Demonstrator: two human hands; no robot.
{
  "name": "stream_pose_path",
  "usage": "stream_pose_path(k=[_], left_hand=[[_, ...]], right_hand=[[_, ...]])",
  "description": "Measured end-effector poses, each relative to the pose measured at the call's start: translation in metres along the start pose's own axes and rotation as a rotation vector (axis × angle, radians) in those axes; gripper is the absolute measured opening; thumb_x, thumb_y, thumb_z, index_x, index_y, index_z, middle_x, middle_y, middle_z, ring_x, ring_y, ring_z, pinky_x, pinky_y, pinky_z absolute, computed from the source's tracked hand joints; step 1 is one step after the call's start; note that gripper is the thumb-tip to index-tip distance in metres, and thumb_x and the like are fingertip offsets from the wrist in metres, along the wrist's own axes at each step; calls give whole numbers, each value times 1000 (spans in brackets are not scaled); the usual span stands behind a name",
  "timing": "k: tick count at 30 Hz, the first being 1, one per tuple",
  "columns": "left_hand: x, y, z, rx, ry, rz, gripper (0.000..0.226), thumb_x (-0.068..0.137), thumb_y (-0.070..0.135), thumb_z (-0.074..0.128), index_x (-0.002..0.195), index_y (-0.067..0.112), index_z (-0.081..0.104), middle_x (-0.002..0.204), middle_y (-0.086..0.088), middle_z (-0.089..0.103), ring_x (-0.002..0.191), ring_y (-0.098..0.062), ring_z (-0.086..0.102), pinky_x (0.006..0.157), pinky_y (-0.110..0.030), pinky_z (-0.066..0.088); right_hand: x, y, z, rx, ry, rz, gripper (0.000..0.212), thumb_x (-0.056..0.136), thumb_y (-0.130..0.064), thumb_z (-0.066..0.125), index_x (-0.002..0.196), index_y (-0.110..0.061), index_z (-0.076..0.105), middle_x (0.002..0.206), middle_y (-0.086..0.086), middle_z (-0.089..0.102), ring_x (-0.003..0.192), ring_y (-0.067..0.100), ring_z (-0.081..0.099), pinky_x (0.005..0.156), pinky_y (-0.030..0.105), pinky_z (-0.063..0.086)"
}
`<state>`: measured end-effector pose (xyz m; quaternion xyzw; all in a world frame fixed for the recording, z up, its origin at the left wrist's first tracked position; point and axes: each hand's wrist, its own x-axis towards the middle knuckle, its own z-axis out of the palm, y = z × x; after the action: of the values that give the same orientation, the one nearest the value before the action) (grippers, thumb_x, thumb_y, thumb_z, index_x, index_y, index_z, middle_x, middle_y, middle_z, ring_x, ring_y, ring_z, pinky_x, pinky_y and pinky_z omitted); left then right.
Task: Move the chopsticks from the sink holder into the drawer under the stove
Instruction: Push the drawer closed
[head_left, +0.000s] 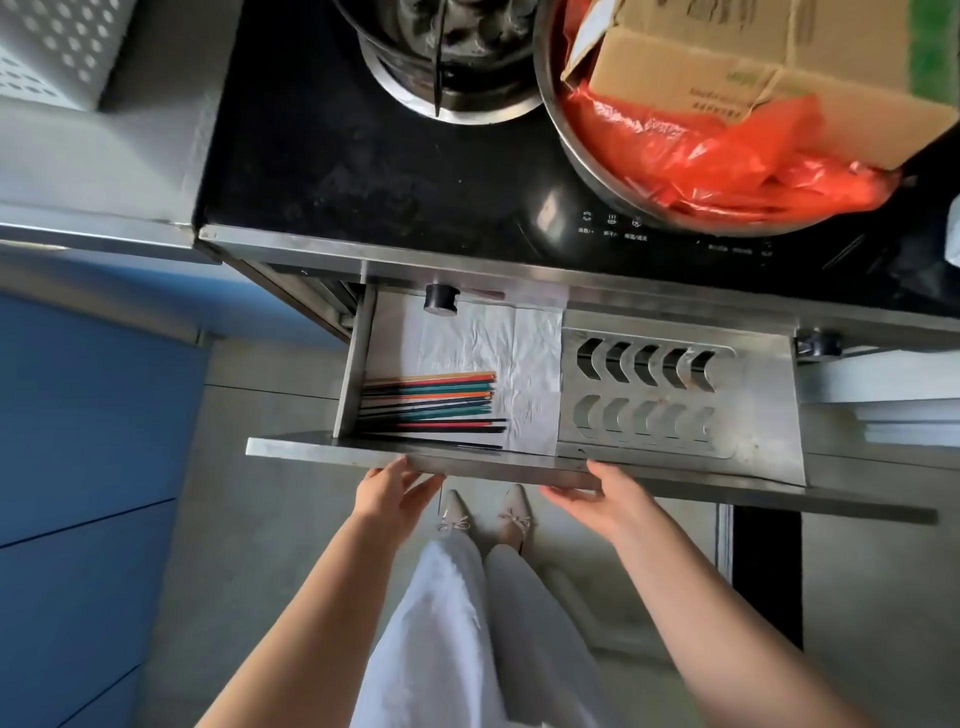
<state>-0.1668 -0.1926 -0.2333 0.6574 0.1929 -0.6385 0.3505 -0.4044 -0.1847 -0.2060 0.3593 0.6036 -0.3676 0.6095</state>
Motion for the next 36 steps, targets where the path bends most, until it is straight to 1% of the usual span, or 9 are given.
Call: stream_pose_path(k=[4,7,14,20,24,28,31,34,36], left_hand=[[9,5,0,-2,21,-41,23,101,-3,36,122,-6,45,112,-34,59,122,-47,53,92,-56,46],[9,7,5,19,5,-55,15,102,-2,34,104,-8,47,106,-30,58,126,-47,50,94,-56,45],[17,20,24,60,32,-36,35,104,2,33,135,-12,39,112,-31,55,126,-47,50,104,-58,41],[20,34,45,50,19,-28,28,104,3,32,126,-12,42,127,-34,52,127,-48,48,108,-57,38],[19,46,62,61,6,-15,37,104,2,31,136,-15,37,134,-34,50,128,-48,47,108,-56,37],[19,59,76,44,-41,-15,29,102,0,34,124,-14,45,136,-33,49,129,-49,45,111,-54,34],[22,67,86,69,-77,-9,36,101,0,35,133,-17,40,140,-33,47,130,-47,46,110,-51,36],[20,74,96,-15,-127,3,40,102,2,37,138,-14,36,144,-30,44,131,-41,48,102,-42,50],[19,79,104,-19,-151,36,36,103,6,35,136,-9,40,148,-27,40,136,-38,44,107,-43,46]], right_hand=[[5,-3,5,-42,81,5,36,102,-10,34,133,8,33,148,35,26,133,54,30,111,60,24],[5,-1,11,-186,138,-50,45,104,-16,29,146,-3,21,147,36,26,132,57,27,111,61,20],[5,-15,27,-240,242,-175,42,103,-7,26,143,2,25,147,37,25,135,52,27,114,55,17],[6,-31,50,-186,226,-240,33,100,1,30,133,5,37,145,30,34,131,47,37,109,61,27],[8,-45,63,-135,174,-246,22,100,0,30,116,1,46,144,28,37,130,44,40,107,60,28],[7,-57,78,-121,133,-272,32,99,2,30,129,-1,41,143,26,38,130,43,40,105,62,29],[8,-65,88,-168,109,-284,31,99,0,35,130,0,39,146,29,32,132,48,34,108,62,26],[6,-72,100,-213,83,-307,39,98,-2,39,136,2,34,143,34,32,129,55,35,107,61,29],[6,-78,106,-242,80,-331,39,98,0,38,136,5,33,140,37,34,125,57,38,107,60,30]])
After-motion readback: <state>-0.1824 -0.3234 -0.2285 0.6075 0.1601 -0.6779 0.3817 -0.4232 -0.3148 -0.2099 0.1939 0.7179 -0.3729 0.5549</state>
